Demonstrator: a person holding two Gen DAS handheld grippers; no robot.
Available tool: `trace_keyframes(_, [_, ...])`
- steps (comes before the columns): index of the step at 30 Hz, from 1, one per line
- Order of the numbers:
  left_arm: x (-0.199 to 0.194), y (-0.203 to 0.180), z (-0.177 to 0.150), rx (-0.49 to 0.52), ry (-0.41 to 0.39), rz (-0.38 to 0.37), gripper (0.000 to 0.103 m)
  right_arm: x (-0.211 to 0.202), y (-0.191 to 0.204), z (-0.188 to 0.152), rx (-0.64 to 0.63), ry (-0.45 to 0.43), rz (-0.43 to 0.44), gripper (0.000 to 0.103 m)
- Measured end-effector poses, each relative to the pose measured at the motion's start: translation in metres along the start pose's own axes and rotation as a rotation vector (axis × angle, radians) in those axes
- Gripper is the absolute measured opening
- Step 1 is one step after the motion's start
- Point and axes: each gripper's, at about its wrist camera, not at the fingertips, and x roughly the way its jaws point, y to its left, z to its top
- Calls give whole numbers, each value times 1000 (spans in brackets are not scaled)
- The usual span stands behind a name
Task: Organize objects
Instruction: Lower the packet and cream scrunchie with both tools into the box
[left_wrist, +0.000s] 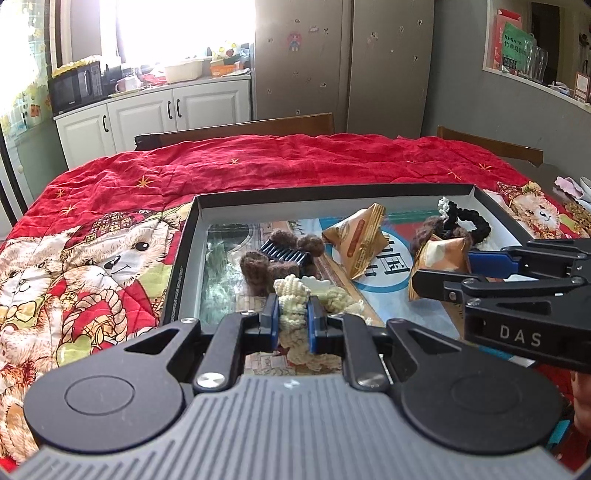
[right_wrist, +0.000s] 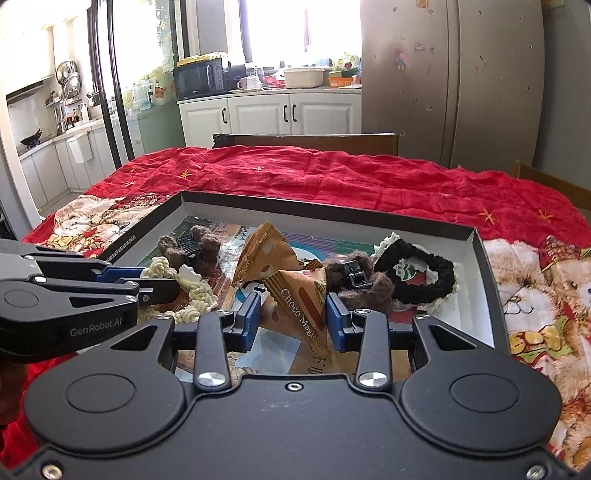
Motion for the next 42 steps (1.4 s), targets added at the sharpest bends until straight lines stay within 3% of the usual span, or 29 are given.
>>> trace_keyframes(34, [5, 4, -2, -10, 13, 3, 19, 8, 6, -4, -21, 6, 34, 37])
trace_keyframes(38, [6, 6, -3, -25, 18, -1, 22, 8, 6, -4, -21, 6, 34, 37])
trace_keyframes(42, [5, 6, -3, -28, 18, 0, 37, 8, 6, -4, -20, 7, 34, 37])
